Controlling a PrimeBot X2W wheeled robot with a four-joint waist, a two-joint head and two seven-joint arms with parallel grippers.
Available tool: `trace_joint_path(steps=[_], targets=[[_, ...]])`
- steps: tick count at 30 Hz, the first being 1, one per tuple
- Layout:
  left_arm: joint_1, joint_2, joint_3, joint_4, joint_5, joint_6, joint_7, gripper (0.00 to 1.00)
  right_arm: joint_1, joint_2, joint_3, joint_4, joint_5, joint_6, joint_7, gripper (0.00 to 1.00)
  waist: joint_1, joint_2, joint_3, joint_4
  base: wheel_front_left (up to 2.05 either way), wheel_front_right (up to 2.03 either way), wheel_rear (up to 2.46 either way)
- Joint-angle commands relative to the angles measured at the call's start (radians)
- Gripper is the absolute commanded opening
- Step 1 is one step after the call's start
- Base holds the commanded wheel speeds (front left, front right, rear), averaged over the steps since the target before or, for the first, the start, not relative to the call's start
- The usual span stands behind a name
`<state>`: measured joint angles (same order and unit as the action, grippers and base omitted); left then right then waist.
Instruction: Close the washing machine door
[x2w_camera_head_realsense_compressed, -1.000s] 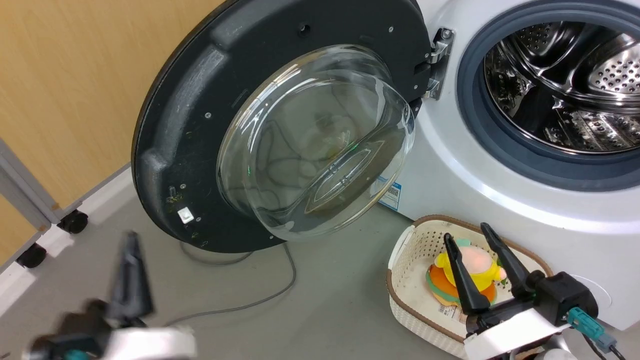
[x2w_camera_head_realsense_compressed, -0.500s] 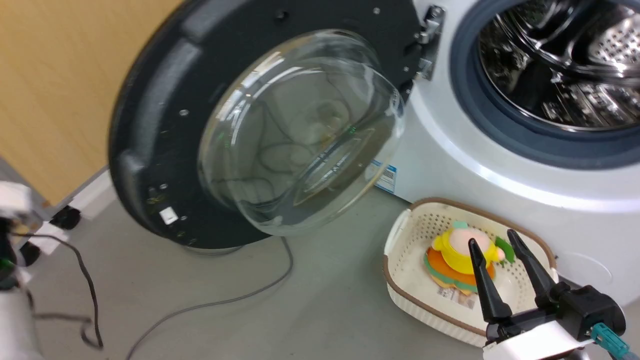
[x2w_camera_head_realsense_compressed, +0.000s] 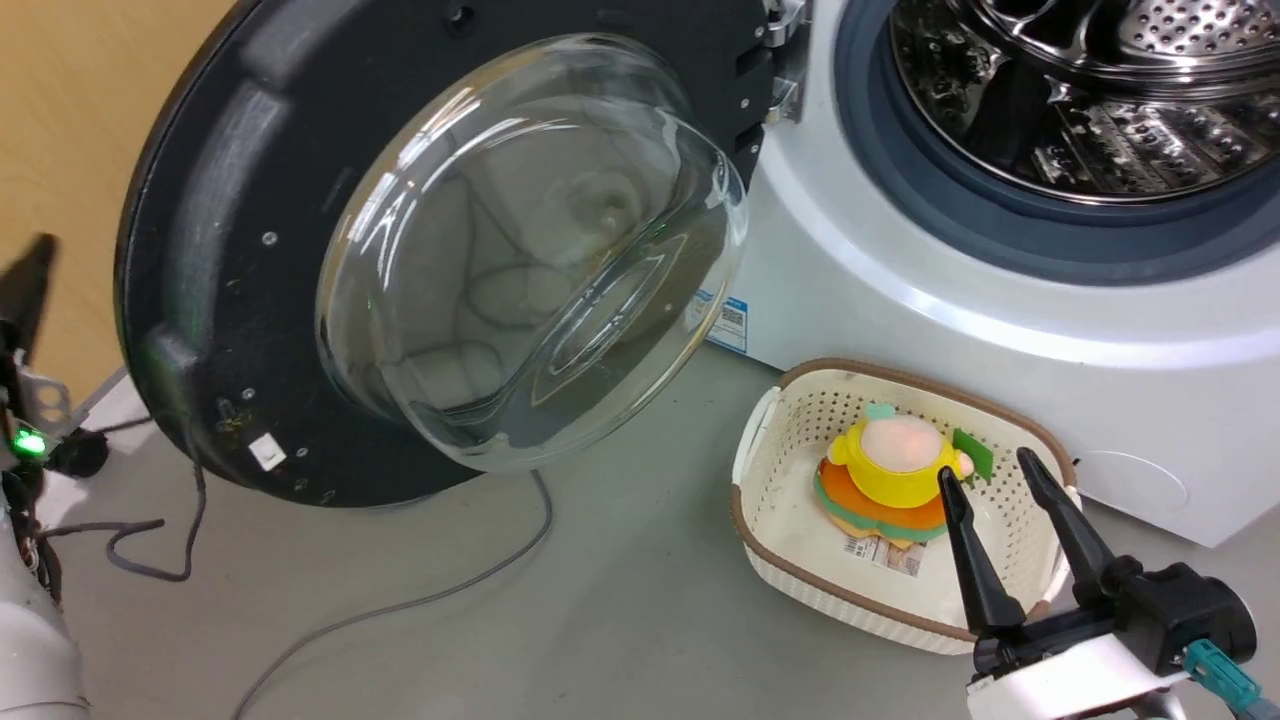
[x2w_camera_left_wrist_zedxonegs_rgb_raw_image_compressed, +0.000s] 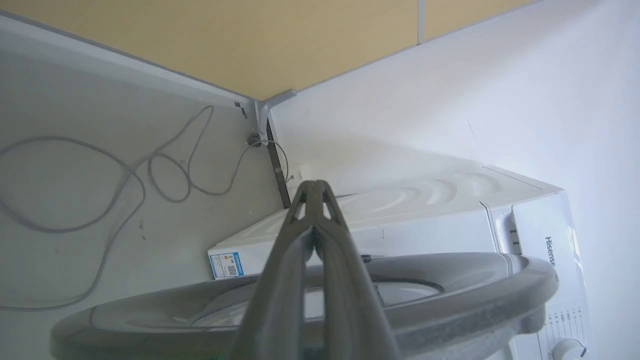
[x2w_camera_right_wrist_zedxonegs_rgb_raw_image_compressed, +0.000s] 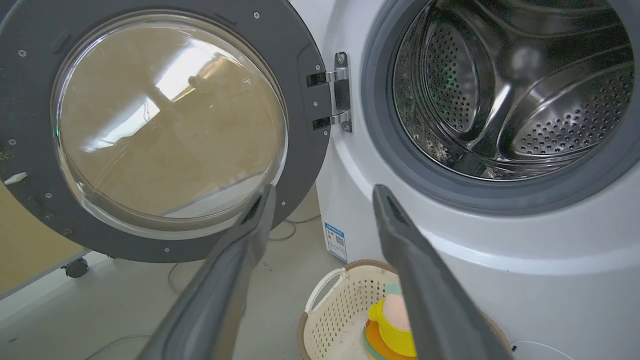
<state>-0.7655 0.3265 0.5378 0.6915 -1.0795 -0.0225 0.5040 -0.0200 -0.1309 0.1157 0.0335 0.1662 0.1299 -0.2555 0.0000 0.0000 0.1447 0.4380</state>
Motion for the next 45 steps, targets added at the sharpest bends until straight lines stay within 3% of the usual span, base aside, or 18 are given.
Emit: trace_joint_path(steps=[1, 7, 12, 23, 37, 41, 45], targets=[[-0.013, -0.001, 0.002, 0.006, -0.012, -0.009, 0.021, 0.00, -0.009, -0.003, 0.000, 0.000, 0.000, 0.001, 0.002, 1.00, 0.0000, 0.0000, -0.003, -0.003, 0.00, 0.00, 0.00], [0.018, 0.008, -0.013, 0.010, -0.079, -0.041, 0.205, 0.00, 0.001, 0.002, -0.004, 0.009, 0.004, 0.001, 0.000, 1.00, 0.0000, 0.0000, -0.023, -0.015, 0.00, 0.00, 0.00], [0.060, 0.002, -0.030, -0.011, -0.100, -0.035, 0.301, 0.00, 0.011, 0.012, -0.006, 0.019, 0.007, 0.001, -0.002, 1.00, 0.0000, 0.0000, -0.046, -0.016, 0.00, 0.00, 0.00], [0.209, -0.073, -0.085, -0.186, -0.135, -0.023, 0.474, 0.00, 0.031, 0.036, -0.042, 0.040, 0.006, 0.001, -0.006, 1.00, 0.0000, 0.0000, -0.111, -0.033, 0.00, 0.00, 0.00], [0.525, -0.261, -0.190, -0.619, -0.199, 0.110, 0.607, 0.00, 0.067, 0.061, -0.072, 0.023, 0.005, 0.001, -0.006, 1.00, 0.0000, 0.0000, -0.151, -0.121, 0.00, 0.00, 0.00], [0.597, -0.274, -0.263, -0.711, -0.239, 0.135, 0.584, 0.00, 0.068, 0.062, -0.071, 0.020, 0.002, 0.001, -0.006, 1.00, 0.0000, 0.0000, -0.145, -0.171, 0.00, 0.00, 0.00], [0.646, -0.276, -0.373, -0.760, -0.343, 0.159, 0.491, 0.00, 0.065, 0.060, -0.068, 0.018, -0.003, 0.001, -0.006, 1.00, 0.0000, 0.0000, -0.132, -0.232, 0.00, 0.00, 0.00]])
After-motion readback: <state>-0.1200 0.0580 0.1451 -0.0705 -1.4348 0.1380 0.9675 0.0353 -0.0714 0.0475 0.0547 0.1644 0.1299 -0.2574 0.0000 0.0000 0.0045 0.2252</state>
